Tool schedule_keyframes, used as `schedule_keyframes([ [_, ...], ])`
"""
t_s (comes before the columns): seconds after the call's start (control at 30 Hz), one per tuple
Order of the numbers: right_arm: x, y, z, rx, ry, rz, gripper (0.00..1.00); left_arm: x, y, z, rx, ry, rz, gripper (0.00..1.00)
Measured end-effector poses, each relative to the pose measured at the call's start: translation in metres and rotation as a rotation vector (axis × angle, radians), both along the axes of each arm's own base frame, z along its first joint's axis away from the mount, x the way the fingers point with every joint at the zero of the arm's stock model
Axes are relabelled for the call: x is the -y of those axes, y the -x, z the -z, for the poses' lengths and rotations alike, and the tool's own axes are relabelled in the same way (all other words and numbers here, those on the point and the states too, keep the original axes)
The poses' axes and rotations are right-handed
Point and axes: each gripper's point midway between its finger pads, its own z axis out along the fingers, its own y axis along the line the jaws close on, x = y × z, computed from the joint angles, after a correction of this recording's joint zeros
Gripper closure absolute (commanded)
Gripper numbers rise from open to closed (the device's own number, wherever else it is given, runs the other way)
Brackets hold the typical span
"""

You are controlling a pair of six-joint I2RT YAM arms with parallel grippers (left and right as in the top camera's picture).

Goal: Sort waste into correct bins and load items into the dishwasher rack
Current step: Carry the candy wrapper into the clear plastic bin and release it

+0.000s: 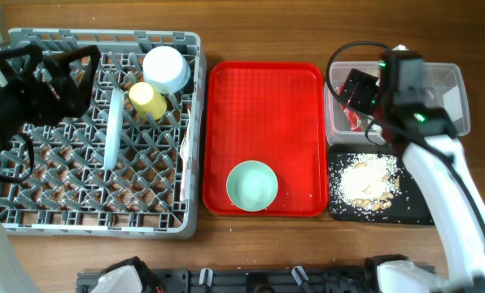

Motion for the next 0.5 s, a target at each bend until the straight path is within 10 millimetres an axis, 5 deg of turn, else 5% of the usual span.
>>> schedule_keyframes([
  [0.13, -0.041, 0.036, -0.057, 0.126, -0.074, -0.301, 0.00, 0.000, 0.000, 0.000, 0.000, 0.000, 0.000, 0.00],
  [0.27, -0.058, 0.079, -0.095, 0.228, -0.059, -0.477, 0.00, 0.000, 0.000, 0.000, 0.000, 0.000, 0.000, 0.00],
  [0.37, -0.064, 0.113, -0.099, 0.210, -0.090, -0.533, 0.00, 0.000, 0.000, 0.000, 0.000, 0.000, 0.000, 0.00],
  [0.5, -0.067, 0.150, -0.079, 0.075, -0.147, -0.552, 0.00, 0.000, 0.000, 0.000, 0.000, 0.000, 0.000, 0.00],
])
